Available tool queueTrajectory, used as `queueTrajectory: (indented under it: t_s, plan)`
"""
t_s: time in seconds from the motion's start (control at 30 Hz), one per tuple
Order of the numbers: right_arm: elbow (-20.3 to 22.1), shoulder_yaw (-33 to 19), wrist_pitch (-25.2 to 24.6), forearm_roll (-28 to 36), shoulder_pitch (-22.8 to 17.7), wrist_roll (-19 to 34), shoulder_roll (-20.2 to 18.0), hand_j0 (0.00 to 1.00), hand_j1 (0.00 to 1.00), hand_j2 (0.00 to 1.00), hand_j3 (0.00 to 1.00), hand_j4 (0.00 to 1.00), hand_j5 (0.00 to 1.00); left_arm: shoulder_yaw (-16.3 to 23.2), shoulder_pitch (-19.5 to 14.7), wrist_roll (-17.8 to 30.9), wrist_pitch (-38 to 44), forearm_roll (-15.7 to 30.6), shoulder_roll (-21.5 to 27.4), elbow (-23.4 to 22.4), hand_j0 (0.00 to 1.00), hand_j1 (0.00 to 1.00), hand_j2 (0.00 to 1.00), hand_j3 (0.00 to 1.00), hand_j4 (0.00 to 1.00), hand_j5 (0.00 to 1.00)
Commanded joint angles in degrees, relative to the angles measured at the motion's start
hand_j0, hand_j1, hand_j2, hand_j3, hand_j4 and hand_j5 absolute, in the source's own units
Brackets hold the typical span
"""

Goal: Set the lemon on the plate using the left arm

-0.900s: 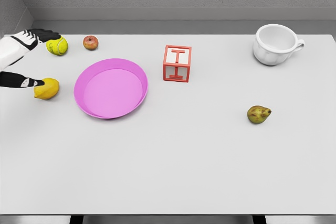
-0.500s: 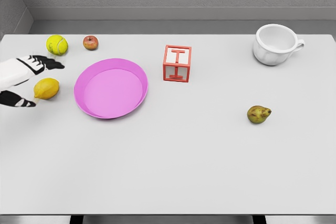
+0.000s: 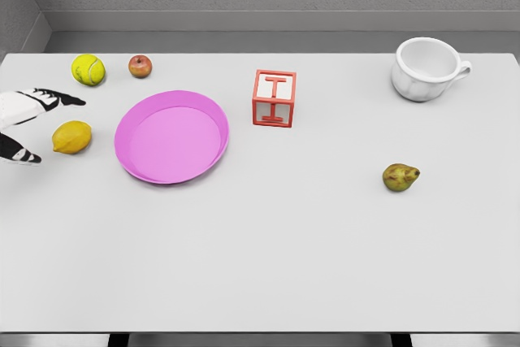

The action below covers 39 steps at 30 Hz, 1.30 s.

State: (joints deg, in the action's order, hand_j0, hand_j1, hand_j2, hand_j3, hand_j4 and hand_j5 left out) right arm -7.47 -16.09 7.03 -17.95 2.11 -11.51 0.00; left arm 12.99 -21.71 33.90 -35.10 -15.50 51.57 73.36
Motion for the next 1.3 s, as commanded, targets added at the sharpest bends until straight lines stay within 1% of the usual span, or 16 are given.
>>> queueTrajectory:
  t_s: [0.0,0.23,0.4,0.53,0.57,0.6,0.63,0.67,0.7,0.73,0.97,1.07,1.1,1.13,1.2,1.27]
  plan:
    - [0.0,0.0,0.0,0.0,0.0,0.0,0.0,1.00,1.00,1.00,1.00,1.00,1.00,0.5,0.0,0.6,0.1,-3.5,-3.0,-2.4,1.00,1.00,1.00,1.00,1.00,1.00]
    - [0.0,0.0,0.0,0.0,0.0,0.0,0.0,1.00,1.00,1.00,1.00,1.00,1.00,0.5,-0.9,0.6,0.1,-3.6,-4.8,-2.5,1.00,1.00,1.00,1.00,1.00,1.00]
    - [0.0,0.0,0.0,0.1,0.0,0.0,0.0,1.00,1.00,1.00,1.00,1.00,1.00,0.5,-1.0,0.6,0.1,-7.7,-6.6,-2.7,1.00,1.00,1.00,1.00,1.00,1.00]
    - [0.0,0.0,0.0,0.0,0.0,0.0,0.0,1.00,1.00,1.00,1.00,1.00,1.00,0.1,-1.9,0.6,0.1,-8.0,-7.0,-3.0,1.00,1.00,1.00,1.00,1.00,1.00]
    - [0.0,0.0,0.0,0.0,0.0,0.0,0.0,1.00,1.00,1.00,1.00,1.00,1.00,0.4,-2.2,0.6,0.1,-8.1,-7.0,-4.3,1.00,1.00,1.00,1.00,1.00,1.00]
    - [0.0,0.0,0.0,0.0,0.0,0.0,0.0,1.00,1.00,1.00,1.00,1.00,1.00,0.5,-3.1,0.6,0.1,-8.1,-7.6,-6.9,1.00,1.00,1.00,1.00,1.00,1.00]
    - [0.0,0.0,0.0,0.0,0.0,0.0,0.0,1.00,1.00,1.00,1.00,1.00,1.00,0.6,-3.3,0.6,0.1,-8.5,-8.0,-7.1,1.00,1.00,1.00,1.00,1.00,1.00]
    - [0.0,0.0,0.0,0.0,0.0,0.0,0.0,1.00,1.00,1.00,1.00,1.00,1.00,0.9,-3.4,0.6,0.1,-10.1,-8.6,-7.4,1.00,1.00,1.00,1.00,1.00,1.00]
    - [0.0,0.0,0.0,0.0,0.0,0.0,0.0,1.00,1.00,1.00,1.00,1.00,1.00,1.0,-4.5,0.6,0.1,-10.4,-9.6,-9.4,1.00,1.00,1.00,1.00,1.00,1.00]
    - [0.0,0.0,0.0,0.1,0.0,0.0,0.0,1.00,1.00,1.00,1.00,1.00,1.00,1.0,-4.7,0.6,0.1,-10.4,-9.7,-10.1,1.00,1.00,1.00,1.00,1.00,1.00]
    - [0.0,0.0,0.0,0.0,0.0,0.0,0.0,1.00,1.00,1.00,1.00,1.00,1.00,1.2,-4.8,0.7,0.1,-10.5,-10.3,-10.7,1.00,1.00,1.00,1.00,1.00,1.00]
    - [0.0,0.0,0.0,0.0,0.0,0.0,0.0,1.00,1.00,1.00,1.00,1.00,1.00,1.2,-5.9,0.7,0.1,-10.9,-9.7,-11.9,1.00,1.00,1.00,1.00,1.00,1.00]
    - [0.0,0.0,0.0,0.0,0.0,0.0,0.0,1.00,1.00,1.00,1.00,1.00,1.00,1.2,-6.8,0.7,0.1,-14.5,-10.2,-12.2,0.98,0.98,0.98,0.98,0.98,0.98]
    - [0.0,0.0,0.0,0.0,0.0,0.0,0.0,1.00,1.00,1.00,1.00,1.00,1.00,1.2,-6.9,0.6,0.1,-15.4,-10.3,-12.1,0.94,0.94,0.94,0.94,0.94,0.94]
    - [0.0,0.0,0.0,0.0,0.0,0.0,0.0,1.00,1.00,1.00,1.00,1.00,1.00,1.3,-6.9,0.6,0.1,-15.5,-10.3,-12.1,0.88,0.88,0.88,0.88,0.88,0.88]
    - [0.0,0.0,0.0,0.1,0.0,0.0,0.0,1.00,1.00,1.00,1.00,1.00,1.00,1.8,-6.9,0.7,0.1,-15.6,-10.4,-12.0,0.88,0.88,0.88,0.88,0.88,0.88]
